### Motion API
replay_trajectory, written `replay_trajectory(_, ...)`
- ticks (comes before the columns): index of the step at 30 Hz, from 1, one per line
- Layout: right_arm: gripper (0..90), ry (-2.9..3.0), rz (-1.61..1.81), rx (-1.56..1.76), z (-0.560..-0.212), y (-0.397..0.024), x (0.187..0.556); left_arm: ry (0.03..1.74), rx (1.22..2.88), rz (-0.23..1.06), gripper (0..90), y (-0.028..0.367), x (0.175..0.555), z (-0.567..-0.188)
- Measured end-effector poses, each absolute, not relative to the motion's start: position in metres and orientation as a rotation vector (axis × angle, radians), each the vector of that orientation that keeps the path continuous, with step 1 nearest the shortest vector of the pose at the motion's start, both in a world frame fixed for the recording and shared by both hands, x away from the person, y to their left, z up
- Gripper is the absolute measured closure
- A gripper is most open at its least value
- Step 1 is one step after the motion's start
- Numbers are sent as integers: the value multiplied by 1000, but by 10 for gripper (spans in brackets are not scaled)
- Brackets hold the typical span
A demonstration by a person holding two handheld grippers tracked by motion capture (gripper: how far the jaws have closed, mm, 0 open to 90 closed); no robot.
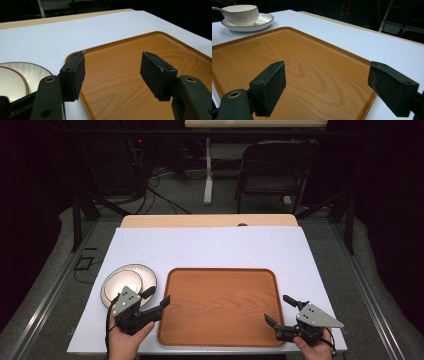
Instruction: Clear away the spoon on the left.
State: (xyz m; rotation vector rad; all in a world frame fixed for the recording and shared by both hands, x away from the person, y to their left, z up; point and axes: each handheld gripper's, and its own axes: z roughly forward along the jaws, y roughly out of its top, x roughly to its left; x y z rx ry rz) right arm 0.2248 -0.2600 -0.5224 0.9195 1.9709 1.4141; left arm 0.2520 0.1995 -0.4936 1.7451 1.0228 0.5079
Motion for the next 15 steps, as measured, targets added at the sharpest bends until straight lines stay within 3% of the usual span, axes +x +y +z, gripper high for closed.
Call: replay_trajectory(15, 143, 1971, 1414, 917, -522, -260, 225, 1076, 1792, 533, 492, 201, 246, -486)
